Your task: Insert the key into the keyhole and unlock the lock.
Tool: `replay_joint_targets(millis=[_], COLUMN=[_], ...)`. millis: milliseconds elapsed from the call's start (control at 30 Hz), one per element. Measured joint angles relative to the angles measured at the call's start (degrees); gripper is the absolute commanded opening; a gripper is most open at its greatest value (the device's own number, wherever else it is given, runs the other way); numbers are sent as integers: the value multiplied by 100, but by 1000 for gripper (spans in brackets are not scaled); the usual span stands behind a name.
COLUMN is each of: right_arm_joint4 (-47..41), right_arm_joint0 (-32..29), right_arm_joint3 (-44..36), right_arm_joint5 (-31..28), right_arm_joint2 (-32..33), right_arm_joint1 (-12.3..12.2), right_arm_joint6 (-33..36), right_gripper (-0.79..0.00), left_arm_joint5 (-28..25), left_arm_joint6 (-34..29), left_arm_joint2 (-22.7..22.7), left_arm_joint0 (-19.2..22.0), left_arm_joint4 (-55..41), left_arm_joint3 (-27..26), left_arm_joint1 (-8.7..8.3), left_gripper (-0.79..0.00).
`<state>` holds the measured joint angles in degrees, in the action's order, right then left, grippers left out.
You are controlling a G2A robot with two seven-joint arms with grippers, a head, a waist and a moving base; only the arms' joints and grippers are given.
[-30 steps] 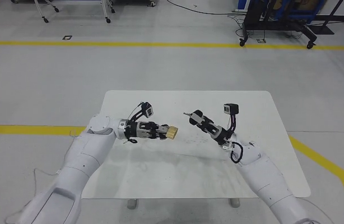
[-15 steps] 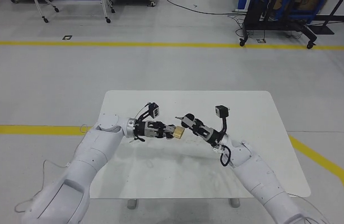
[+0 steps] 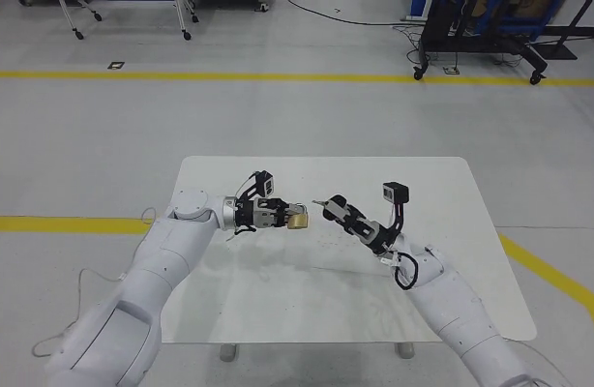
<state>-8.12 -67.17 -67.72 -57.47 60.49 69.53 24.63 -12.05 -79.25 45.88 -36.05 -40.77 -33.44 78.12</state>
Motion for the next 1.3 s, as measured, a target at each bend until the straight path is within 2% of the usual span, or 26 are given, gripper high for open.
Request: replay_joint_targets(millis=[300,367,467,533,667,800,1300], right_arm_joint4=[8,-109,-370,-378,-502,-562,-558], right_arm_joint0=[1,-62,-155,-213,-553,-1105,-1068], right_arm_joint3=[1,-89,-174,-166,-598,-1347,-1293], right_arm_joint5=[2,49,241,587,1322,1560,1557], right_arm_joint2=[-2,-44,-25,86,463,995,977], right_arm_joint1=[1,12,0,-41,-174,-317,-315], right_arm_joint6=[-1,-43,-8,59,288,441,439], right_gripper=[-785,-785,-785,-785,-785,-785,-785], left_arm_joint5=[35,432,1451,1936,2395,2362,2357], left_arm_joint6=[27,390,1158,1622,2001,1987,1971], left_arm_joint2=[2,45,86,57,44,45,51], left_arm_joint0=[-25,-134,-195,-160,-130,-121,-125], left_arm_joint4=[-9,-182,-376,-358,-309,-329,-343], left_arm_joint3=[-15,-68,-173,-263,-371,-437,-431], left_arm_joint1=[1,21,58,80,135,170,170], left_gripper=[-785,-785,-785,-785,-785,-785,-785])
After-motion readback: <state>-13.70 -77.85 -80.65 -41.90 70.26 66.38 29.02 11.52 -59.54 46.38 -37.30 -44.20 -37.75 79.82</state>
